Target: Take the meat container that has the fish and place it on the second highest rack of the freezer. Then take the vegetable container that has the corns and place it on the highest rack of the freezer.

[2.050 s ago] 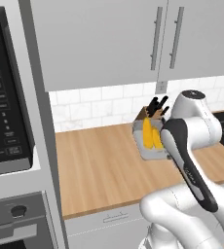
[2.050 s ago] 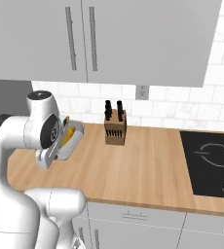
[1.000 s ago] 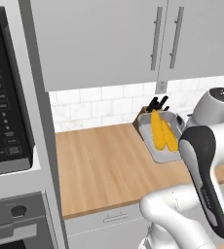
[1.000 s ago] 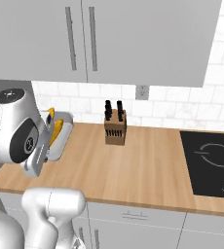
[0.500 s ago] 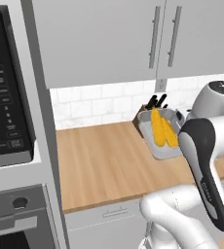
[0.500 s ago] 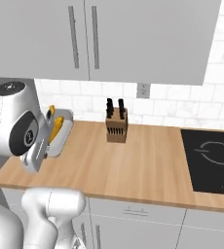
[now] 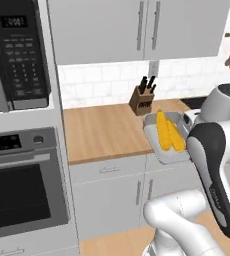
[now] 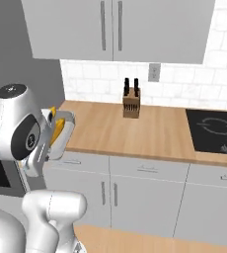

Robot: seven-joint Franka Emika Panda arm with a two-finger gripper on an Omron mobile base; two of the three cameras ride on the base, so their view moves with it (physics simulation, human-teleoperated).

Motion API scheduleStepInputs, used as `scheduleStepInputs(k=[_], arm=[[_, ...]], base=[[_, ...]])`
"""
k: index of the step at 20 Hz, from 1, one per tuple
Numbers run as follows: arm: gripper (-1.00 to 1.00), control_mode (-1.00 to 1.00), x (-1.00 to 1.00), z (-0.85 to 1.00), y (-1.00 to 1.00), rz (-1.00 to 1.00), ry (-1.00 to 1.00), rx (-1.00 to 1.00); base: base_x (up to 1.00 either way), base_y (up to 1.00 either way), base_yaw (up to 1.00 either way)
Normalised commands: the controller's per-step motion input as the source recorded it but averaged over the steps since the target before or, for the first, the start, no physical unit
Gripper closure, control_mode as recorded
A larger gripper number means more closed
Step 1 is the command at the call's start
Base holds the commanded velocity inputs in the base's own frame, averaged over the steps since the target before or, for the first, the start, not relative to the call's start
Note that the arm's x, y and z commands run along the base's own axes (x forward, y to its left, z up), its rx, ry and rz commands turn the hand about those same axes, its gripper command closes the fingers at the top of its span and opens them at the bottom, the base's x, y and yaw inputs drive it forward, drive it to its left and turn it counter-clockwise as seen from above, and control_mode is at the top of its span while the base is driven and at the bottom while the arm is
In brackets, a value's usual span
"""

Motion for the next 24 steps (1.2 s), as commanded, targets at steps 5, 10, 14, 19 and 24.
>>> scheduleStepInputs(k=[5, 10, 14, 19, 24], arm=[[1.00, 1.00, 0.00, 0.00, 0.00, 0.00, 0.00, 0.00], [1.00, 1.00, 0.00, 0.00, 0.00, 0.00, 0.00, 0.00], [1.00, 1.00, 0.00, 0.00, 0.00, 0.00, 0.00, 0.00], [1.00, 1.00, 0.00, 0.00, 0.00, 0.00, 0.00, 0.00], [1.00, 1.00, 0.00, 0.00, 0.00, 0.00, 0.00, 0.00]], base=[[-0.11, 1.00, 0.00], [0.00, 1.00, 0.00], [0.00, 1.00, 0.00], [0.00, 1.00, 0.00], [0.00, 1.00, 0.00]])
